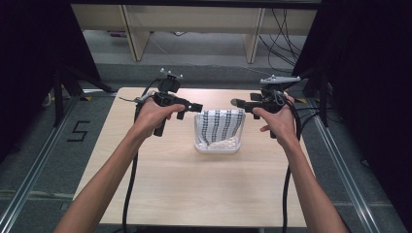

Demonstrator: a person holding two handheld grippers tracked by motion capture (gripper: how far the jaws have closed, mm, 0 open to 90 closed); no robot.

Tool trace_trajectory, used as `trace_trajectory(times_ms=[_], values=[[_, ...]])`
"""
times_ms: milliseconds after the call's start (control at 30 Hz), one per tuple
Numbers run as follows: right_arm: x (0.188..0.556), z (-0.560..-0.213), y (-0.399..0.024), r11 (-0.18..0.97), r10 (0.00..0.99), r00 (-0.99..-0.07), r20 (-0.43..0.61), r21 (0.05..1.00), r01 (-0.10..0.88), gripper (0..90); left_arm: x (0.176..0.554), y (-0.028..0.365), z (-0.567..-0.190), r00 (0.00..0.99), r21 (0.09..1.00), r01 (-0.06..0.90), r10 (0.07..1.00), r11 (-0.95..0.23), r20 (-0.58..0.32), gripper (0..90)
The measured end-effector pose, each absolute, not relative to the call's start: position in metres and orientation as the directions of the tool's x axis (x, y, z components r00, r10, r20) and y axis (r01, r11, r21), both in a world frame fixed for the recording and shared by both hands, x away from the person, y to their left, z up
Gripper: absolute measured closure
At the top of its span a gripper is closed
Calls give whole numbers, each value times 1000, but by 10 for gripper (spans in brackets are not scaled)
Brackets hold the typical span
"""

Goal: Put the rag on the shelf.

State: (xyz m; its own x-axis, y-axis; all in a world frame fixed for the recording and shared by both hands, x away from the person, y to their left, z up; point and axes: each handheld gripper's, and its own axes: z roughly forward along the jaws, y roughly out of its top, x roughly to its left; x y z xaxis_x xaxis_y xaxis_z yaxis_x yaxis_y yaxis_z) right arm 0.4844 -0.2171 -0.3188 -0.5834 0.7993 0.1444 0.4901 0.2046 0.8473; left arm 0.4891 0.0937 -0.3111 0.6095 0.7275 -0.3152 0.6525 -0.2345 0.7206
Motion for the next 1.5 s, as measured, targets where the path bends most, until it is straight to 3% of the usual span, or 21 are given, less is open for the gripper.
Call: trace_trajectory(times_ms=[1500], values=[[439, -325, -208, 268, 755, -646, 114, 845, 462, 316, 444, 106, -315, 653, 761, 600, 700, -247, -288, 216]])
